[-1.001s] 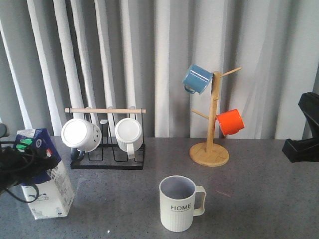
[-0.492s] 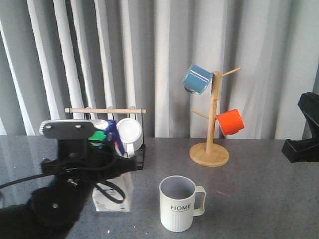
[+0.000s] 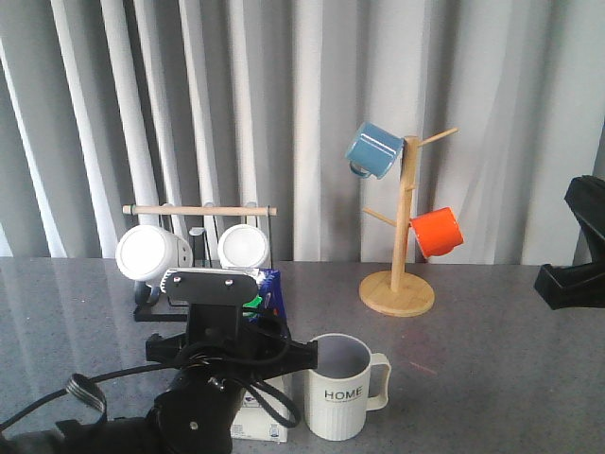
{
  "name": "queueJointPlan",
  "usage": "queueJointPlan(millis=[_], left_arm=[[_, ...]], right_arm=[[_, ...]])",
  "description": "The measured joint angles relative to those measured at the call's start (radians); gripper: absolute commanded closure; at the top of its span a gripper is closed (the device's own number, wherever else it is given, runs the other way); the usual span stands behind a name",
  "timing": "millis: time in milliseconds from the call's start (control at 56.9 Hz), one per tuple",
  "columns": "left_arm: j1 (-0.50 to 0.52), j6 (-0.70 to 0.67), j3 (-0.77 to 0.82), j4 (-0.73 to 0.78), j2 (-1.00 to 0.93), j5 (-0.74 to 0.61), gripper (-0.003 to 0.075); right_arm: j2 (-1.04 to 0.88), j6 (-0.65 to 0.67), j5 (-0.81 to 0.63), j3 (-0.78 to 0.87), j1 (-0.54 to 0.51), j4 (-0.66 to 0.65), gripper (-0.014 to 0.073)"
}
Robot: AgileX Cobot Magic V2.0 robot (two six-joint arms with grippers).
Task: Place milk next to cup
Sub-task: 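Lower the milk carton onto the table beside the mug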
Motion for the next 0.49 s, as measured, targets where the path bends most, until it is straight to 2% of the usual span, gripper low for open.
queueJointPlan(millis=[492], left_arm=[[-0.008, -0.029, 0.0, -0.003, 0.0, -0.006, 0.0723]], right_arm=[[0.0, 0.0, 0.0, 0.0, 0.0, 0.0, 0.0602]])
